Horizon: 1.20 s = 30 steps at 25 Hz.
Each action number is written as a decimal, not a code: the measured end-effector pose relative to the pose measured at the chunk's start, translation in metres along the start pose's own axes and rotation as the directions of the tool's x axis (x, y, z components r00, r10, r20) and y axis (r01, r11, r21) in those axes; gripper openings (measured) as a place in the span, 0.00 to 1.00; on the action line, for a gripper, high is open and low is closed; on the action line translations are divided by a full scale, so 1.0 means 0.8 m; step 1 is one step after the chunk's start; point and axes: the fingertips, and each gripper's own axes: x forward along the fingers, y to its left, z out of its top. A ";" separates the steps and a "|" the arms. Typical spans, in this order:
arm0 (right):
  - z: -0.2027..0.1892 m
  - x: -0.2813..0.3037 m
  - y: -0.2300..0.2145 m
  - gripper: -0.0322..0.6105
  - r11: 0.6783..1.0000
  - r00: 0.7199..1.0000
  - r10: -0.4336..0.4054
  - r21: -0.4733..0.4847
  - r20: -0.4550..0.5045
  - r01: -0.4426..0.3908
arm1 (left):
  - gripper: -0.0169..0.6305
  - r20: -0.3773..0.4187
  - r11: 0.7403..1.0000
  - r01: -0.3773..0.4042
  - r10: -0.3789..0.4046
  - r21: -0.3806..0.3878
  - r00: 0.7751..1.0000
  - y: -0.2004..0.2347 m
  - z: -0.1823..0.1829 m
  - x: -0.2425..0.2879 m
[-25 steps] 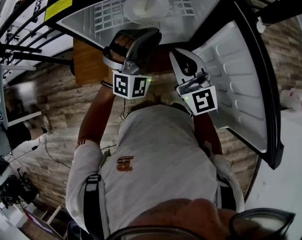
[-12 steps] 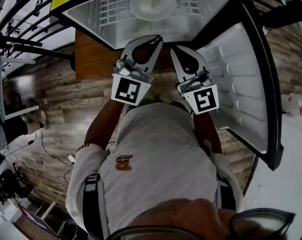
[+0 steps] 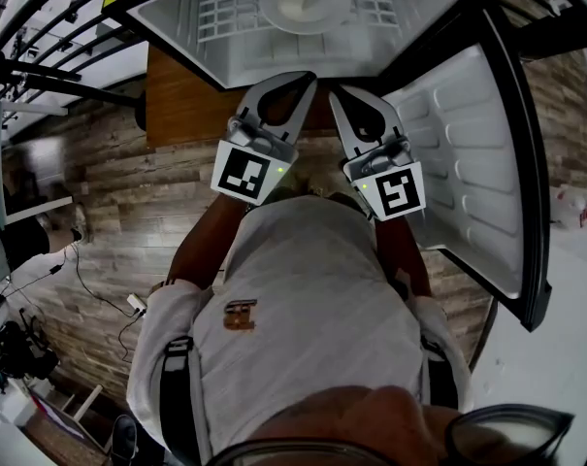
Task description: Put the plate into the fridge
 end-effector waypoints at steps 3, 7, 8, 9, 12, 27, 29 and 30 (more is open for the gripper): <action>0.000 0.001 0.001 0.10 0.999 1.000 0.007 0.032 0.007 -0.007 | 0.05 0.013 0.999 -0.005 0.005 -0.046 1.000 0.002 0.001 -0.002; -0.002 0.001 0.003 0.10 1.000 1.000 0.010 0.029 0.007 -0.010 | 0.05 0.026 0.998 -0.006 0.007 -0.065 1.000 0.002 0.004 -0.005; -0.002 0.001 0.004 0.10 1.000 1.000 0.012 0.029 0.006 -0.012 | 0.05 0.025 0.998 -0.007 0.009 -0.069 1.000 0.003 0.004 -0.006; -0.003 0.001 0.005 0.10 0.999 1.000 0.014 0.029 0.005 -0.014 | 0.05 0.025 0.997 -0.009 0.011 -0.072 1.000 0.004 0.004 -0.007; -0.004 0.003 0.008 0.10 0.999 1.000 0.020 0.031 0.002 -0.020 | 0.05 0.024 0.997 -0.014 0.016 -0.076 1.000 0.005 0.003 -0.009; -0.003 0.007 0.010 0.10 0.999 1.000 0.030 0.026 0.002 -0.030 | 0.05 0.013 0.999 -0.014 0.015 -0.052 1.000 0.008 0.000 -0.012; -0.003 0.008 0.010 0.10 0.999 1.000 0.030 0.025 0.003 -0.030 | 0.05 0.011 0.999 -0.013 0.013 -0.051 1.000 0.008 0.000 -0.011; -0.003 0.008 0.010 0.10 0.999 1.000 0.030 0.024 0.003 -0.030 | 0.05 0.010 0.999 -0.011 0.012 -0.049 1.000 0.008 0.000 -0.011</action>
